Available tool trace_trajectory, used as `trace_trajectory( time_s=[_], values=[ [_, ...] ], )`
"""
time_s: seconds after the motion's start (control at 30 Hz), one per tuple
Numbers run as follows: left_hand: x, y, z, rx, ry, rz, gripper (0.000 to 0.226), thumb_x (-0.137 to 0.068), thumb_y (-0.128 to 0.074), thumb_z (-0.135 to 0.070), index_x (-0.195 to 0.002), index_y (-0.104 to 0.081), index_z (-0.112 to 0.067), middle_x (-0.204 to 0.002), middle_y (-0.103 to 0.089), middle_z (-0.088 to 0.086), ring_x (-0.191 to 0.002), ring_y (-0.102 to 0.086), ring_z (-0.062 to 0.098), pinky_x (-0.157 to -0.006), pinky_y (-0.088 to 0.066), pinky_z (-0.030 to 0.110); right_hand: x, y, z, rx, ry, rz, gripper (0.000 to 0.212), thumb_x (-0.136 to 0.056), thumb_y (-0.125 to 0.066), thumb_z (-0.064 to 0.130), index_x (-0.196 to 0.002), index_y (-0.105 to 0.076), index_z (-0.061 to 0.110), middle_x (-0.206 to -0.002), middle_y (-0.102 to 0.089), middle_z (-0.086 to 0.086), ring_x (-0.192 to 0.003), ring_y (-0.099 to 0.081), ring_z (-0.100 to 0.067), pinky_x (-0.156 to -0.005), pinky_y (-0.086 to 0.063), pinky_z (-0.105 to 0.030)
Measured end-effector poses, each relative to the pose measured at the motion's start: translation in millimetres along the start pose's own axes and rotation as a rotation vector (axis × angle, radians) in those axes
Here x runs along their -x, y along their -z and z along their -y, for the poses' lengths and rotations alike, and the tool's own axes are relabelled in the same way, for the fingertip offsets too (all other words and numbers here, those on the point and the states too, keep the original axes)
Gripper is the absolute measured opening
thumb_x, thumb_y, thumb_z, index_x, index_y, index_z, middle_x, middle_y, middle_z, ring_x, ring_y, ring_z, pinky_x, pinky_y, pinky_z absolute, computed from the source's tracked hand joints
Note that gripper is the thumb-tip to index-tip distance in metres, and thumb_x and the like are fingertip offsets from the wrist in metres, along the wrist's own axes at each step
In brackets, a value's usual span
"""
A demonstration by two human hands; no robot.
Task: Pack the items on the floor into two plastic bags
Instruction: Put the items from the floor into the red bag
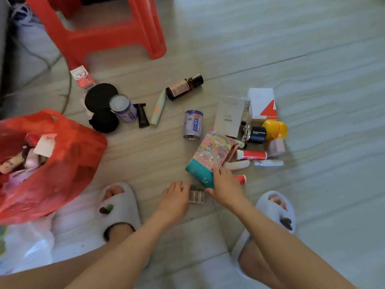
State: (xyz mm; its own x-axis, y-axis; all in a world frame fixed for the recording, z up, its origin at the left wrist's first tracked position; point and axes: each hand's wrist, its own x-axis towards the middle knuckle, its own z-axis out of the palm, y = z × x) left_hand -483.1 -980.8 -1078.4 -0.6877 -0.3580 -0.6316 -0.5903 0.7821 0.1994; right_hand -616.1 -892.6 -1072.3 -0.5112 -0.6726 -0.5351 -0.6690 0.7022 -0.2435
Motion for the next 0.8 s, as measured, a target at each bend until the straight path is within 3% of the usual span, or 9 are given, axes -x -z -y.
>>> trace_trajectory(
  time_s=[0.2, 0.37, 0.57, 0.73, 0.8],
  values=[
    [-19.1, -21.8, 8.1, -0.044, -0.037, 0.005, 0.046, -0.089, -0.045, -0.024, -0.134, -0.035, -0.019, -0.121, -0.047, 0.008, -0.116, -0.045, 0.027, -0.088, -0.039, 0.035, -13.9, -25.1, -6.6, -0.055, 0.009, -0.032, 0.055, -0.084, -0.062, 0.027, -0.129, -0.037, 0.01, -0.126, -0.048, -0.011, -0.112, -0.048, -0.028, -0.088, -0.042, -0.037],
    [-25.2, -8.2, 15.6, 0.0, -0.076, 0.008, 0.048, -0.084, -0.052, -0.032, -0.129, -0.041, -0.017, -0.119, -0.049, 0.009, -0.112, -0.049, 0.029, -0.089, -0.038, 0.034, -13.9, -23.9, -7.4, -0.195, -0.005, -0.075, 0.047, -0.087, -0.059, 0.024, -0.126, -0.041, 0.007, -0.124, -0.048, -0.013, -0.111, -0.046, -0.028, -0.091, -0.04, -0.036],
    [-13.1, 58.1, 37.4, 0.124, -0.037, -0.17, 0.054, -0.084, -0.056, -0.028, -0.135, -0.041, -0.018, -0.121, -0.048, 0.013, -0.112, -0.05, 0.032, -0.092, -0.04, 0.035, -4.4, 14.1, 16.7, -0.488, -0.101, -0.131, 0.047, -0.088, -0.059, 0.025, -0.127, -0.044, 0.004, -0.123, -0.051, -0.016, -0.111, -0.049, -0.029, -0.09, -0.037, -0.032],
    [21.1, 145.3, 63.2, 0.235, -0.076, -0.296, 0.05, -0.085, -0.061, -0.024, -0.131, -0.044, -0.014, -0.122, -0.045, 0.011, -0.11, -0.05, 0.028, -0.094, -0.04, 0.034, -1.4, 71.2, 64.4, -0.623, -0.115, -0.259, 0.035, -0.09, -0.056, 0.03, -0.112, -0.056, 0.004, -0.097, -0.058, -0.009, -0.087, -0.054, -0.021, -0.07, -0.037, -0.029],
    [45.1, 177.7, 77.4, 0.205, -0.063, -0.347, 0.05, -0.086, -0.06, -0.026, -0.131, -0.042, -0.012, -0.123, -0.043, 0.012, -0.11, -0.049, 0.028, -0.092, -0.039, 0.033, -2.0, 91.9, 94.0, -0.652, -0.083, -0.3, 0.036, -0.09, -0.054, 0.032, -0.113, -0.056, 0.004, -0.096, -0.06, -0.012, -0.086, -0.057, -0.024, -0.069, -0.043, -0.033]
  ],
)
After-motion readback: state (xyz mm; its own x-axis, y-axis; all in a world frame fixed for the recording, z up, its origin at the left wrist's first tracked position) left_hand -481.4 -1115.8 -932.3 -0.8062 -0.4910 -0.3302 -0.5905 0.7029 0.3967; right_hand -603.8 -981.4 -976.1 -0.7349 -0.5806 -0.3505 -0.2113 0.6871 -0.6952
